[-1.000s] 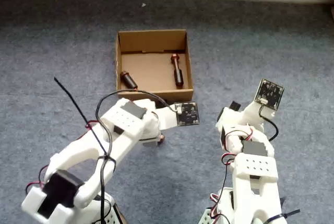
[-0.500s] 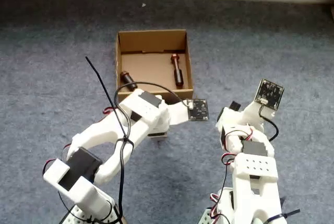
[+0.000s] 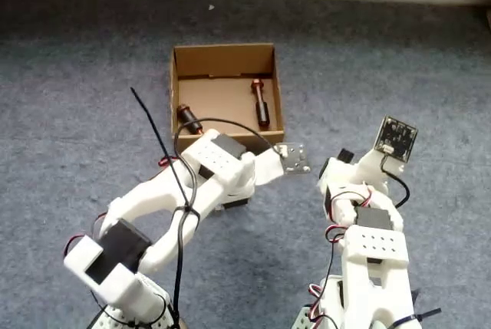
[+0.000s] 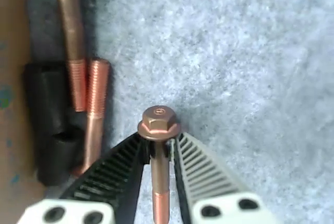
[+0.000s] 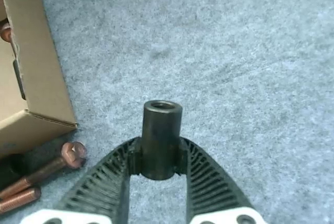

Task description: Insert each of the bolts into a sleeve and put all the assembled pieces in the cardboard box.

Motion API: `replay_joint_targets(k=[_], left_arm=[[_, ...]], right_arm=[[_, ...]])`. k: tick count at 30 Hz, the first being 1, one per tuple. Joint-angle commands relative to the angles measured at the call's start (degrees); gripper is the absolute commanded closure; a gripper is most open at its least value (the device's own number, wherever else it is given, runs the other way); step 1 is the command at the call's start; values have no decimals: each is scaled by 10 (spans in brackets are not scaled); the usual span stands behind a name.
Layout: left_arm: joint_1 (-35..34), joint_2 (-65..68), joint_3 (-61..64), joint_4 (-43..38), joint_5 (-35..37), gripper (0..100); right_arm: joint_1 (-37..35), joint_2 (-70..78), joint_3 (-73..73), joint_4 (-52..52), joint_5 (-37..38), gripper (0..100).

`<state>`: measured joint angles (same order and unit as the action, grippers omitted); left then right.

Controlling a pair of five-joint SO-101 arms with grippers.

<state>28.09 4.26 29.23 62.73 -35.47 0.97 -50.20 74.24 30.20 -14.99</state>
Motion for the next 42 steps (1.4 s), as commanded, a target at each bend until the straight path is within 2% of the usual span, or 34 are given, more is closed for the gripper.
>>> replay_joint_targets(k=[1, 5, 10, 14, 20, 28, 33, 39, 42], left_arm=[[4, -131, 15, 18, 52, 994], [2, -252, 62, 18, 84, 994], [-39, -364, 100, 11, 141, 994], [-66, -434, 160, -47, 187, 994], [-73, -528, 266, -139, 222, 990], [-123, -627, 285, -142, 285, 993], [-120, -686, 293, -145, 314, 993], [-122, -769, 293, -145, 376, 993], [-122, -795, 293, -145, 414, 993]], right_arm=[[-12, -20, -3, -13, -4, 991], [-29, -20, -3, -11, -4, 991], [-44, -21, -3, -10, -4, 991], [-73, -65, 1, -7, -4, 991], [-126, -220, 69, 21, 1, 991], [-215, -350, 146, 21, 2, 991], [-294, -427, 201, 21, 32, 991], [-354, -553, 287, 28, 76, 991], [-378, -545, 301, 28, 74, 991]])
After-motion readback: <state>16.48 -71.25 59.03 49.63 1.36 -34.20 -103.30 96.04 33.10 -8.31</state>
